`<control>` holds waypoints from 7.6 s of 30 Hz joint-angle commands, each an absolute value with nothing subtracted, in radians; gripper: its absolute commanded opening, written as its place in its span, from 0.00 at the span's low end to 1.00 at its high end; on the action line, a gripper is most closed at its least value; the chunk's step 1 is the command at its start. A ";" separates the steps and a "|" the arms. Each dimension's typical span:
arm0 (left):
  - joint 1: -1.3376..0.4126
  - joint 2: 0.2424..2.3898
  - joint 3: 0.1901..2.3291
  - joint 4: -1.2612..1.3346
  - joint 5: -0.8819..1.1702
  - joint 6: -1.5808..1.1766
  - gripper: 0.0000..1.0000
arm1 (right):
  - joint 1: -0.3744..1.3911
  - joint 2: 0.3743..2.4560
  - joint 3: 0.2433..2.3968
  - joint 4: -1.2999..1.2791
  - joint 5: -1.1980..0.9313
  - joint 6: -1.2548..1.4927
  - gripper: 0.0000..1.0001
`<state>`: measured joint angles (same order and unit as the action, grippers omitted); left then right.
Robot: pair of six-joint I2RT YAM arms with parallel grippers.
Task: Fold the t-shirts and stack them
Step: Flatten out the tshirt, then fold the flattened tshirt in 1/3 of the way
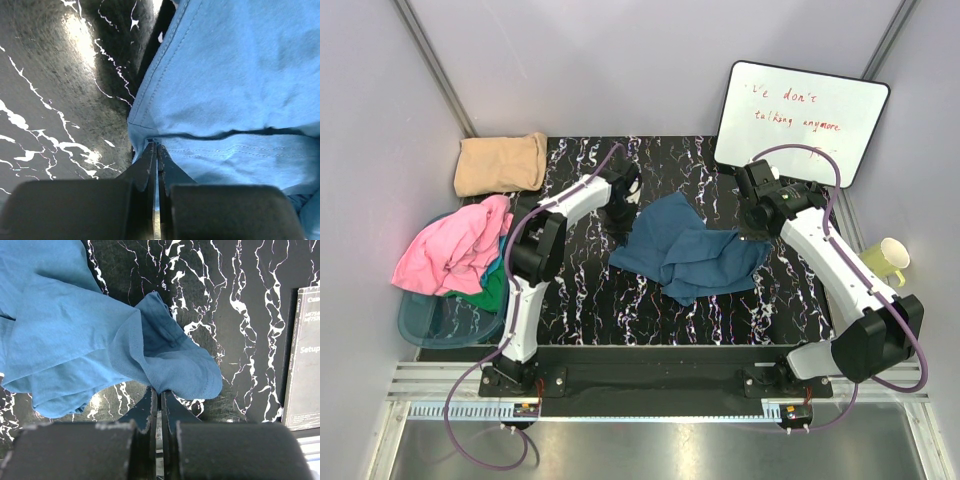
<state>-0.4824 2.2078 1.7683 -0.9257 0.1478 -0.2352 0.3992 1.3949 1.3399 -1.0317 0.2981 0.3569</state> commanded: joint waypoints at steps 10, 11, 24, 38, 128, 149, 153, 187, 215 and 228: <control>-0.453 1.987 1.733 -0.920 -0.047 -0.255 0.00 | 0.396 1.351 1.382 -0.985 0.348 0.356 0.00; -0.445 1.965 1.739 -0.922 -0.063 -0.259 0.00 | 0.396 1.356 1.406 -0.985 0.350 0.351 0.00; -0.385 1.630 1.779 -0.876 -0.265 -0.319 0.00 | 0.396 1.373 1.604 -0.946 0.391 0.226 0.00; -0.387 1.263 1.790 -0.854 -0.494 -0.285 0.00 | 0.396 1.178 1.772 -0.951 0.362 0.107 0.00; -0.325 1.618 1.530 -1.088 -0.152 -0.468 0.00 | 0.181 1.950 1.651 -0.807 0.176 0.190 0.00; -0.357 2.035 1.796 -1.037 -0.057 -0.341 0.62 | 0.181 2.143 1.726 -0.997 0.313 0.245 0.35; -0.357 2.128 1.894 -1.048 -0.052 -0.322 0.00 | 0.181 2.102 1.718 -1.002 0.330 0.247 0.90; -0.445 2.186 1.864 -0.960 0.087 -0.298 0.00 | 0.181 2.059 1.775 -0.989 0.311 0.218 1.00; -0.244 2.200 2.099 -1.097 -0.172 -0.291 0.98 | 0.178 2.230 2.016 -0.982 0.296 0.218 1.00; -0.209 2.261 2.065 -1.101 -0.086 -0.331 0.06 | 0.173 2.430 2.187 -0.983 0.258 0.230 0.68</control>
<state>-0.2070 2.2177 2.0533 -1.1000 -0.1253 -0.3115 0.1764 2.4027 2.1059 -0.9855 0.2745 0.2291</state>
